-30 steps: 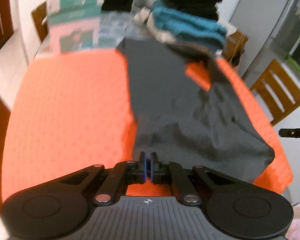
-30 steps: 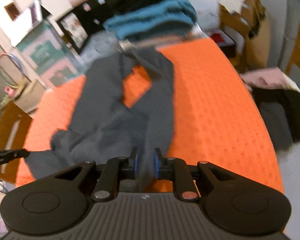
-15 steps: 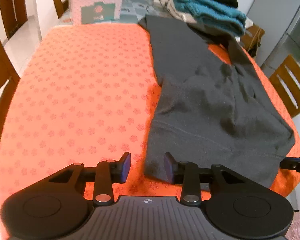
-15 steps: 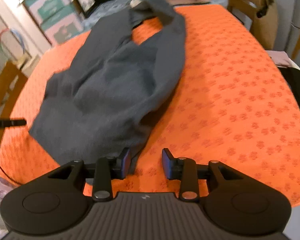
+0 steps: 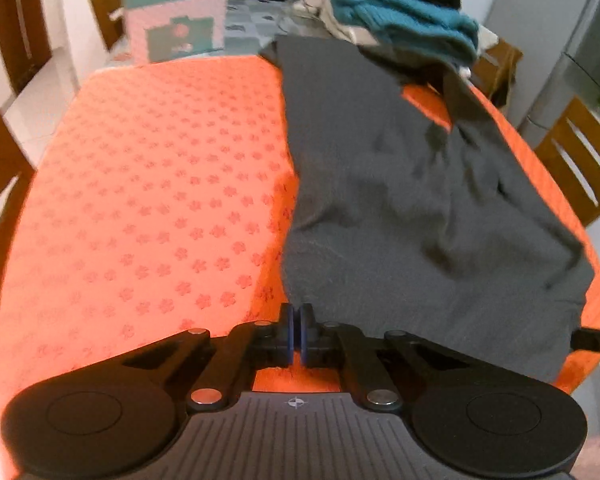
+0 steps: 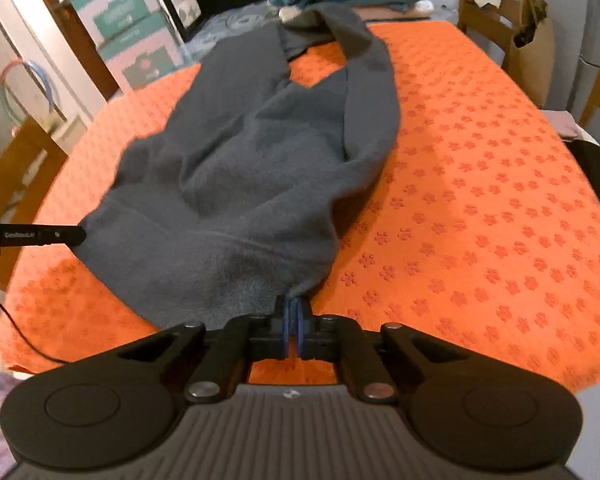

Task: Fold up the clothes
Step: 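Grasp the grey sweatshirt hem with both grippers and pull it straight, then open both grippers and release the hem onto the cloth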

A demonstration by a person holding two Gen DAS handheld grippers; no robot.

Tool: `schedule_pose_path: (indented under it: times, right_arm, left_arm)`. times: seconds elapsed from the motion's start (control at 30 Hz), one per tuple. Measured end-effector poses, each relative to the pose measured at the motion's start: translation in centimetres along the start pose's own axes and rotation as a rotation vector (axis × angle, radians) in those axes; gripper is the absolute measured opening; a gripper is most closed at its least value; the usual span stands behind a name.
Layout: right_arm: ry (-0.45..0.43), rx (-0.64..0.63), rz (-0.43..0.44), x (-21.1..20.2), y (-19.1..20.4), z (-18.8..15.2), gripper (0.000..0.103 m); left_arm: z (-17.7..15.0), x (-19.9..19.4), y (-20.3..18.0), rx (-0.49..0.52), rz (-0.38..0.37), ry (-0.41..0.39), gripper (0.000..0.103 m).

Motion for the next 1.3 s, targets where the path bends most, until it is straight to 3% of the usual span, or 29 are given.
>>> schedule_pose_path:
  times: [0.2,0.47,0.67,0.83,0.93,1.13,1.3]
  right_arm:
    - [-0.019,0.056,0.046,-4.9,-1.3,-0.1,0.003]
    - [0.003,0.052,0.088,-9.9,-5.3,-3.3,0.003]
    - [0.083,0.008,0.069,-10.0,-8.0,-9.3,0.003]
    - [0.148,-0.051,0.003,-8.1,-8.9,-12.7,0.005]
    - [0.137,-0.097,-0.034,-8.2,-9.0,-12.8,0.008]
    - [0.068,-0.103,-0.035,-8.8,-8.2,-7.4,0.013]
    - [-0.003,-0.122,-0.050,-7.5,-6.2,-1.0,0.017]
  left_arm:
    - [-1.8,-5.4,-2.4,-0.098,0.009,-0.036,0.005]
    - [-8.8,-10.5,-7.9,-0.166,0.039,-0.062,0.005]
    - [-16.2,-10.5,-10.7,-0.162,0.069,0.019,0.006]
    - [-20.7,-8.8,-10.3,-0.186,0.112,0.103,0.009]
    - [-19.5,-9.4,-9.9,-0.188,0.118,0.072,0.017]
    - [-13.1,-8.9,-7.9,-0.118,0.118,0.015,0.030]
    - [-6.9,-7.8,-6.2,-0.044,0.123,-0.035,0.035]
Point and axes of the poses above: each gripper's, at about its wrist camera, not at the fingertips, and x roughly the way its jaws point, y to its left, z to its top, the point moved 9 cm from there along x, roughly the way its jaws point, and after that the axes turned 13 degrees about -z, right-handed, at the moved point
